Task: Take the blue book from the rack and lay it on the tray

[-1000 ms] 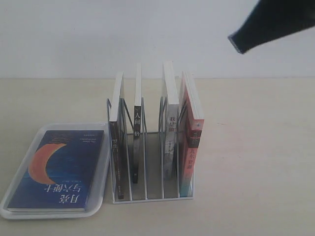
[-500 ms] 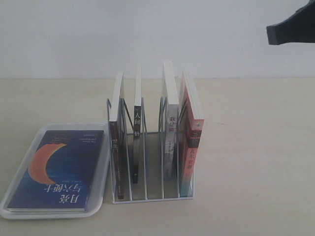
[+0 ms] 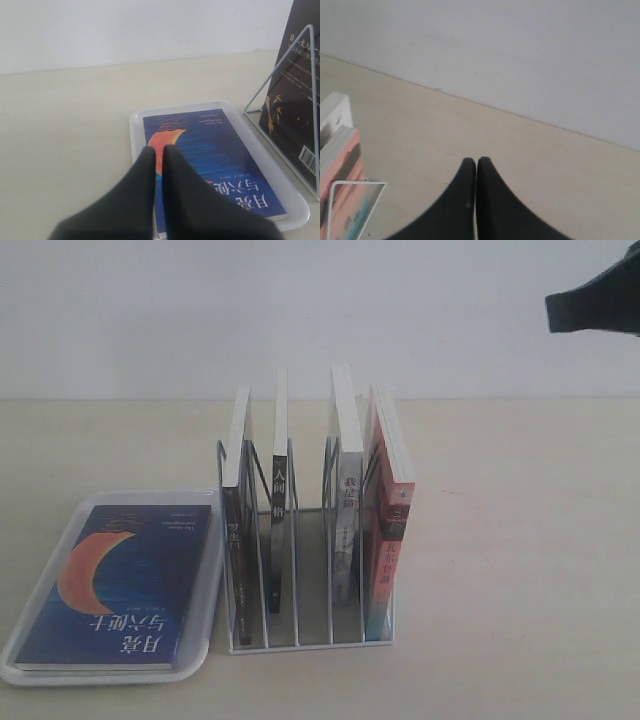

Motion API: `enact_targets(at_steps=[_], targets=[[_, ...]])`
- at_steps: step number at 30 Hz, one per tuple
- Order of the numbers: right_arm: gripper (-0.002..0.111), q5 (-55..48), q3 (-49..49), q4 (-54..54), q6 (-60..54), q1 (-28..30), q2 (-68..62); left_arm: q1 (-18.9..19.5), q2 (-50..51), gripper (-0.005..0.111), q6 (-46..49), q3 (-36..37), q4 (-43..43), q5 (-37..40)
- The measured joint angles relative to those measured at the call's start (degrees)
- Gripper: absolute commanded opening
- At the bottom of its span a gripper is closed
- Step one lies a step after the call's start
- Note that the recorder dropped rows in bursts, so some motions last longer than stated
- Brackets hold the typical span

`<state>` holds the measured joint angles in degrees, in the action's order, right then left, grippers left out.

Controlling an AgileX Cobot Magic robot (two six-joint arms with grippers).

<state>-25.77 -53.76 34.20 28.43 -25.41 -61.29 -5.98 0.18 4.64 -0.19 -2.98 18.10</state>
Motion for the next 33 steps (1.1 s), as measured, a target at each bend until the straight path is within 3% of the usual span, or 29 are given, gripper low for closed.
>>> enact_targets(at_steps=[4, 10, 26, 33], targets=[[0.0, 0.33, 0.0, -19.41, -15.06, 10.34, 0.0, 0.0, 0.0, 0.005, 0.0, 0.0, 0.0, 0.0], [0.0, -2.52, 0.0, -34.79, -27.07, 13.81, 0.0, 0.0, 0.0, 0.005, 0.0, 0.0, 0.0, 0.0], [0.0, -4.32, 0.0, -36.38, -28.43, 13.96, 0.26, 0.0, 0.0, 0.005, 0.0, 0.0, 0.0, 0.0], [0.0, -4.46, 0.0, -35.63, -28.43, 15.21, 6.64, 0.0, 0.0, 0.005, 0.0, 0.0, 0.0, 0.0]])
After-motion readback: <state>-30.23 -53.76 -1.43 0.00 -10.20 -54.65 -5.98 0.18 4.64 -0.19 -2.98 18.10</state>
